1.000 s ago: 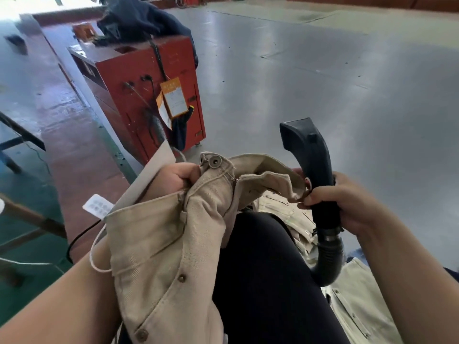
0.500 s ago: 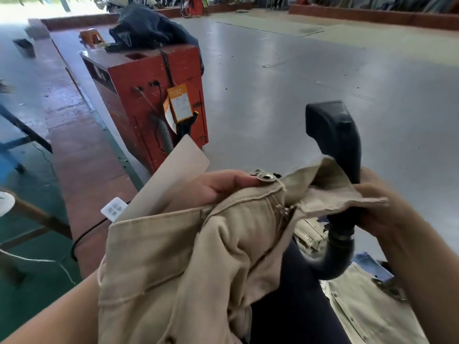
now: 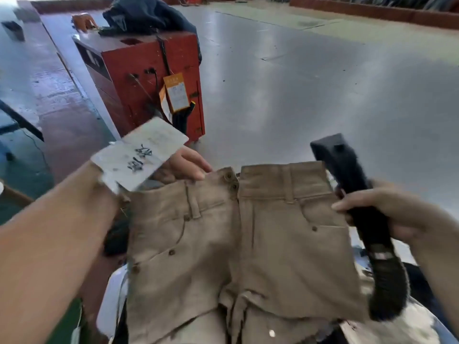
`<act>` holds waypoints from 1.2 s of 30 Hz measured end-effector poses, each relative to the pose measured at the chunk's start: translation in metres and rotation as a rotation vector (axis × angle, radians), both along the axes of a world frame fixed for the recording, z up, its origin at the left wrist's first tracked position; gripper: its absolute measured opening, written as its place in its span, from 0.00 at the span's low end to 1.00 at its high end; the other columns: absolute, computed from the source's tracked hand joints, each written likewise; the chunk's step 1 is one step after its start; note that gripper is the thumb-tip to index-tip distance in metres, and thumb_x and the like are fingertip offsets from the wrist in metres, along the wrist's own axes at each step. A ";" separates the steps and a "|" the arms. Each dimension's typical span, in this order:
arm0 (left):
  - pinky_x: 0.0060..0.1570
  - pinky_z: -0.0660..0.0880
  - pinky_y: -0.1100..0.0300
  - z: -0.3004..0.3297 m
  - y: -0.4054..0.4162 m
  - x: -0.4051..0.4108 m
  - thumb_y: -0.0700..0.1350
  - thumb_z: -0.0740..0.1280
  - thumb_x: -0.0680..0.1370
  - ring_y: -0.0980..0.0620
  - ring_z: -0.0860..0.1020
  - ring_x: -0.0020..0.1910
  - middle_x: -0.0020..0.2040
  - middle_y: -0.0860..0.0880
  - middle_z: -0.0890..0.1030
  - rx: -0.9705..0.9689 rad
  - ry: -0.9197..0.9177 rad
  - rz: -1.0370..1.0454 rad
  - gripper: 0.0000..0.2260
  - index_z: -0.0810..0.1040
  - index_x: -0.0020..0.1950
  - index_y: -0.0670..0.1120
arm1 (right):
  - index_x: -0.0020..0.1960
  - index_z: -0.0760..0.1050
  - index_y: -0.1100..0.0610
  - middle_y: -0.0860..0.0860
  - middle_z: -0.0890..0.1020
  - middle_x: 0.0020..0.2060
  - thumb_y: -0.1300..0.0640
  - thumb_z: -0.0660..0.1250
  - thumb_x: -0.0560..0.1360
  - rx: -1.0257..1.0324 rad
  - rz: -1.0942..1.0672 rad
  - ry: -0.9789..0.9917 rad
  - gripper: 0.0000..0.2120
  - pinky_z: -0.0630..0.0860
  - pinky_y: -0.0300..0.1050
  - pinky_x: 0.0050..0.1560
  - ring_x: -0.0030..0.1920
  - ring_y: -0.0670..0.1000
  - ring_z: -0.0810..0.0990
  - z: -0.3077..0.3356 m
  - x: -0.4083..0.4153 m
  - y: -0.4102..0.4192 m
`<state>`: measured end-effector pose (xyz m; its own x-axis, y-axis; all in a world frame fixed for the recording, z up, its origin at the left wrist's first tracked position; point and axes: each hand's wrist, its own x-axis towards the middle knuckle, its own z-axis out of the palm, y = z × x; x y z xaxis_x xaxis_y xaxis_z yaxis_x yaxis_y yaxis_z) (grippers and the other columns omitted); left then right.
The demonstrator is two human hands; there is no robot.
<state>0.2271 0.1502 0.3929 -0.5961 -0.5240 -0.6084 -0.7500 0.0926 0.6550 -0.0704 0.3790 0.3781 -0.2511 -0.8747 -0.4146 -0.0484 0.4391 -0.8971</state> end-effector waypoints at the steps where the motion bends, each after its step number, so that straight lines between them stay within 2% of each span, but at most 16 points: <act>1: 0.60 0.72 0.51 0.004 -0.003 0.006 0.48 0.76 0.69 0.48 0.76 0.59 0.63 0.44 0.77 -0.008 -0.033 -0.007 0.22 0.76 0.60 0.48 | 0.43 0.72 0.68 0.62 0.76 0.34 0.73 0.73 0.57 0.039 -0.016 0.012 0.17 0.73 0.45 0.29 0.27 0.55 0.73 -0.011 0.005 -0.006; 3: 0.49 0.76 0.56 0.009 -0.011 0.022 0.42 0.71 0.75 0.51 0.78 0.54 0.53 0.50 0.83 -0.130 -0.079 0.073 0.10 0.79 0.55 0.50 | 0.41 0.70 0.64 0.63 0.76 0.36 0.79 0.64 0.67 0.101 -0.095 -0.023 0.12 0.71 0.43 0.27 0.26 0.54 0.71 -0.035 0.008 -0.012; 5: 0.41 0.74 0.59 0.013 -0.012 0.029 0.43 0.68 0.77 0.52 0.79 0.48 0.43 0.52 0.84 -0.360 -0.101 0.214 0.07 0.81 0.54 0.50 | 0.39 0.70 0.64 0.62 0.74 0.36 0.80 0.60 0.69 0.112 -0.127 -0.075 0.12 0.72 0.42 0.24 0.26 0.54 0.71 -0.049 0.006 -0.010; 8: 0.51 0.73 0.57 0.008 0.010 0.016 0.45 0.67 0.76 0.50 0.77 0.51 0.49 0.51 0.81 -0.772 -0.142 0.179 0.10 0.80 0.57 0.48 | 0.39 0.71 0.65 0.62 0.73 0.35 0.80 0.59 0.68 0.091 -0.109 -0.079 0.12 0.72 0.42 0.24 0.24 0.54 0.71 -0.053 0.005 -0.003; 10: 0.54 0.72 0.59 -0.002 0.038 0.005 0.48 0.68 0.75 0.55 0.77 0.51 0.50 0.55 0.80 -0.813 -0.027 0.103 0.11 0.79 0.57 0.51 | 0.42 0.71 0.66 0.61 0.72 0.32 0.81 0.60 0.68 0.064 -0.124 -0.006 0.12 0.72 0.44 0.23 0.24 0.55 0.72 -0.052 0.005 0.001; 13: 0.52 0.70 0.65 -0.028 0.070 -0.009 0.54 0.70 0.73 0.61 0.75 0.51 0.51 0.59 0.80 -0.797 0.100 -0.028 0.13 0.79 0.56 0.54 | 0.44 0.72 0.67 0.60 0.74 0.27 0.80 0.62 0.68 0.028 -0.204 0.082 0.11 0.74 0.45 0.24 0.24 0.54 0.74 -0.047 0.005 0.010; 15: 0.54 0.68 0.63 -0.046 0.073 -0.026 0.63 0.69 0.71 0.58 0.74 0.57 0.58 0.57 0.78 -0.784 0.042 -0.122 0.23 0.76 0.62 0.53 | 0.44 0.72 0.68 0.57 0.75 0.25 0.80 0.62 0.68 -0.008 -0.225 0.086 0.10 0.73 0.41 0.22 0.23 0.53 0.74 -0.043 0.008 0.019; 18: 0.59 0.68 0.59 -0.066 0.057 -0.059 0.73 0.66 0.64 0.52 0.72 0.62 0.65 0.54 0.74 -0.571 -0.122 -0.242 0.41 0.67 0.70 0.51 | 0.41 0.73 0.69 0.56 0.77 0.28 0.77 0.66 0.62 -0.037 -0.197 0.082 0.10 0.72 0.41 0.24 0.25 0.53 0.74 -0.042 0.018 0.031; 20: 0.57 0.70 0.58 -0.074 0.041 -0.075 0.78 0.63 0.59 0.51 0.75 0.56 0.61 0.54 0.76 -0.417 -0.269 -0.293 0.42 0.73 0.63 0.52 | 0.38 0.74 0.68 0.58 0.78 0.31 0.78 0.67 0.61 -0.025 -0.144 0.098 0.10 0.72 0.46 0.28 0.27 0.55 0.74 -0.044 0.023 0.039; 22: 0.56 0.72 0.56 -0.078 0.028 -0.083 0.82 0.61 0.52 0.52 0.78 0.50 0.52 0.54 0.80 -0.270 -0.411 -0.335 0.40 0.79 0.49 0.54 | 0.36 0.76 0.65 0.62 0.77 0.34 0.80 0.65 0.62 -0.018 -0.109 0.112 0.12 0.72 0.49 0.31 0.28 0.56 0.74 -0.047 0.023 0.048; 24: 0.50 0.74 0.57 -0.080 0.022 -0.083 0.79 0.67 0.51 0.52 0.81 0.47 0.47 0.53 0.83 -0.087 -0.430 -0.289 0.34 0.82 0.42 0.54 | 0.35 0.76 0.63 0.65 0.77 0.35 0.81 0.65 0.61 -0.027 -0.091 0.108 0.14 0.72 0.49 0.32 0.29 0.56 0.74 -0.048 0.020 0.056; 25: 0.47 0.77 0.58 -0.078 0.021 -0.082 0.75 0.72 0.54 0.50 0.83 0.45 0.46 0.51 0.85 0.017 -0.408 -0.250 0.30 0.84 0.42 0.53 | 0.35 0.77 0.61 0.64 0.77 0.35 0.80 0.67 0.60 -0.037 -0.086 0.095 0.15 0.72 0.49 0.32 0.29 0.56 0.74 -0.048 0.017 0.059; 28: 0.40 0.81 0.57 -0.068 0.028 -0.079 0.59 0.74 0.68 0.49 0.84 0.45 0.47 0.47 0.85 0.225 -0.240 -0.138 0.16 0.82 0.49 0.50 | 0.35 0.77 0.60 0.57 0.79 0.33 0.76 0.69 0.55 -0.078 -0.113 0.056 0.15 0.75 0.44 0.28 0.30 0.54 0.75 -0.051 0.008 0.063; 30: 0.48 0.80 0.56 -0.060 0.035 -0.079 0.50 0.68 0.75 0.50 0.82 0.50 0.53 0.46 0.83 0.260 0.040 -0.041 0.10 0.81 0.54 0.48 | 0.35 0.75 0.61 0.56 0.80 0.32 0.74 0.68 0.54 -0.124 -0.155 0.007 0.14 0.75 0.41 0.27 0.30 0.54 0.75 -0.050 0.001 0.064; 33: 0.56 0.77 0.54 -0.046 0.046 -0.079 0.44 0.64 0.78 0.47 0.81 0.52 0.53 0.42 0.82 0.319 0.503 0.378 0.11 0.80 0.56 0.40 | 0.35 0.77 0.56 0.56 0.79 0.32 0.72 0.68 0.51 -0.183 -0.158 -0.026 0.16 0.74 0.40 0.26 0.28 0.53 0.76 -0.048 -0.008 0.063; 36: 0.51 0.77 0.55 -0.043 0.051 -0.071 0.44 0.63 0.78 0.48 0.81 0.51 0.53 0.43 0.82 0.406 0.838 0.839 0.13 0.78 0.60 0.39 | 0.37 0.77 0.54 0.56 0.79 0.32 0.70 0.69 0.49 -0.212 -0.171 -0.043 0.19 0.73 0.40 0.24 0.26 0.51 0.75 -0.048 -0.014 0.063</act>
<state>0.1564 0.2015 0.3502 -0.4514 -0.7924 -0.4104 0.1801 -0.5314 0.8278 -0.0840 0.4423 0.3298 -0.3887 -0.8893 -0.2407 0.0509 0.2401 -0.9694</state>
